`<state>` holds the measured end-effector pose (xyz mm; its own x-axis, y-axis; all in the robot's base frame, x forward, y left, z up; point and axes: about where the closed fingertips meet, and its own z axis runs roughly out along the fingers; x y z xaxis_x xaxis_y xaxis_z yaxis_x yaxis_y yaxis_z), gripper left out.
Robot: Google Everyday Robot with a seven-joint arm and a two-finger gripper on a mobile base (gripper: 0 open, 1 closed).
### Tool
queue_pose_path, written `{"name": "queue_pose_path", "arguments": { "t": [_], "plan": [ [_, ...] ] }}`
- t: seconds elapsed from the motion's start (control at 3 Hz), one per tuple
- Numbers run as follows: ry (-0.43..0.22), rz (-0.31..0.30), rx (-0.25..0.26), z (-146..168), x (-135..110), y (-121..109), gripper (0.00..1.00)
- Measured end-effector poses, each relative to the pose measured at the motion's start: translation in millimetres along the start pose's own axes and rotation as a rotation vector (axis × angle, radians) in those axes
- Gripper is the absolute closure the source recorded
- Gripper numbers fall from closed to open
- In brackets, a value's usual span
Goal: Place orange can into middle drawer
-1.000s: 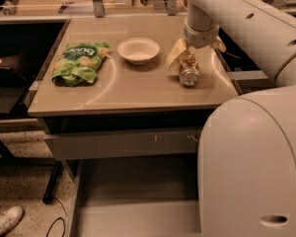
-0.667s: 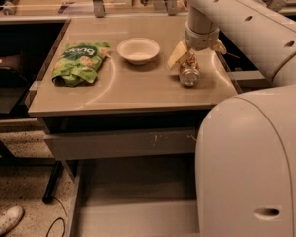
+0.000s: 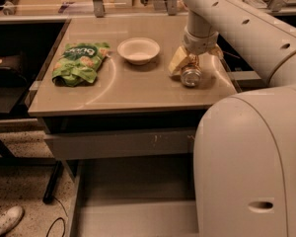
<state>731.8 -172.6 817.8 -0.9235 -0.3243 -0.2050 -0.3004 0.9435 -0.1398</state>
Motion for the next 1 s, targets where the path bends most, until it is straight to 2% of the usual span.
{"name": "queue_pose_path", "arguments": {
  "t": [0.33,1.0],
  "plan": [
    [0.0,0.0,0.0,0.0,0.0,0.0,0.23],
    [0.0,0.0,0.0,0.1,0.0,0.0,0.69]
  ]
}}
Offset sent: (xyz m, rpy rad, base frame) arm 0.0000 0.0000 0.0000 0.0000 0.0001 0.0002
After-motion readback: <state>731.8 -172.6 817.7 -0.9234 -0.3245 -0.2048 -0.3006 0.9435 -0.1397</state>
